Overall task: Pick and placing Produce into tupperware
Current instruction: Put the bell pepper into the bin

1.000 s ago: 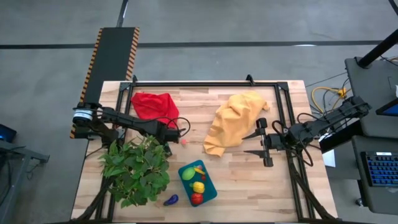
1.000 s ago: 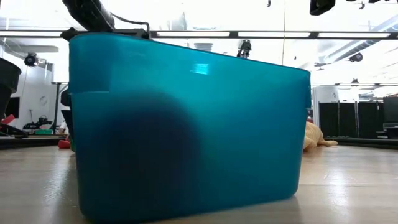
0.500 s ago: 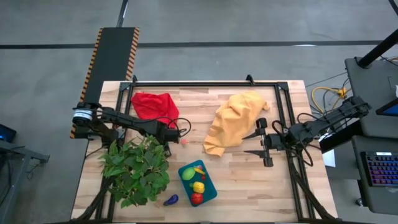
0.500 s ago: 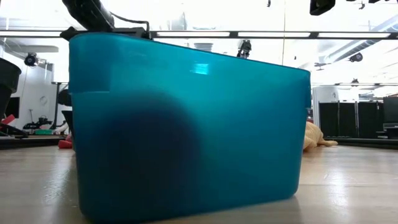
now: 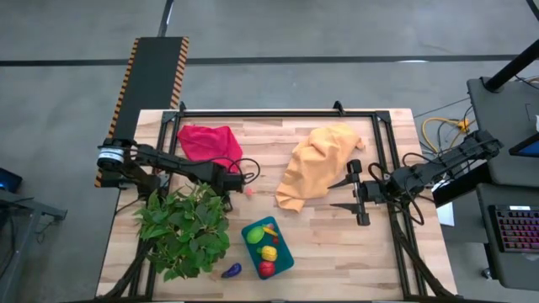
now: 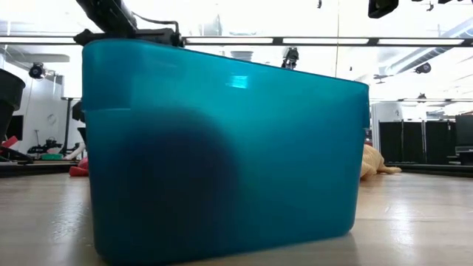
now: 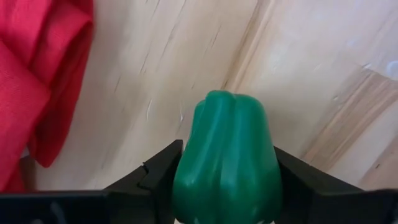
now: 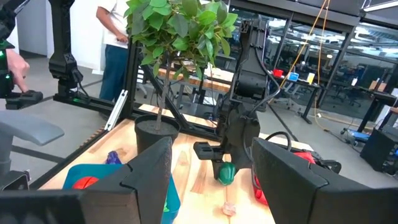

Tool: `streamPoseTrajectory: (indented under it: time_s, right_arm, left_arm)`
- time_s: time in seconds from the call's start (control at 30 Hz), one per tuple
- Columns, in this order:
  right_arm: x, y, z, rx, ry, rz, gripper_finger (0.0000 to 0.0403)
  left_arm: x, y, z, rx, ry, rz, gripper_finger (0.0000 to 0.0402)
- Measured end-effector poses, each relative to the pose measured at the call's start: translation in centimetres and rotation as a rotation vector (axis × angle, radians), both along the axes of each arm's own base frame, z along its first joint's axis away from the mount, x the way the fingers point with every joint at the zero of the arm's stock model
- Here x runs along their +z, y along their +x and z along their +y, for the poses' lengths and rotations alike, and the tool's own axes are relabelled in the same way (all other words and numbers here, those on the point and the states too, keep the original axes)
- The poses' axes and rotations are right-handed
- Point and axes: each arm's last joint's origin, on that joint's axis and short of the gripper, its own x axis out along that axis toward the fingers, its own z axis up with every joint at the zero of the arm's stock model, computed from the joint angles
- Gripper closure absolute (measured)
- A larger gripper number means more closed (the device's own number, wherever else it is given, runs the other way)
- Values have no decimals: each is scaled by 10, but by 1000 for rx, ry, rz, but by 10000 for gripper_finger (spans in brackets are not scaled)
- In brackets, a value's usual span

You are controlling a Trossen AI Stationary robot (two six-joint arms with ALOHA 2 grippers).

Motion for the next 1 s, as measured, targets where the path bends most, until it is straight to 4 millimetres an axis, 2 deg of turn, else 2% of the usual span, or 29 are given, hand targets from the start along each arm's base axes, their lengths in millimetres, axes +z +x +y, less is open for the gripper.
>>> streamPoseTrajectory:
  time_s: [0.23,0.63,1.0]
  right_arm:
    - [0,0,0,0,0,0,188]
    - [0,0,0,0,0,0,188]
    - [0,0,0,0,0,0,188]
  left_arm:
    - [12,9,0,-40,2,-34,231]
    - [56,42,-3,-222,33,-230,231]
    - [75,62,-8,-310,35,-435,231]
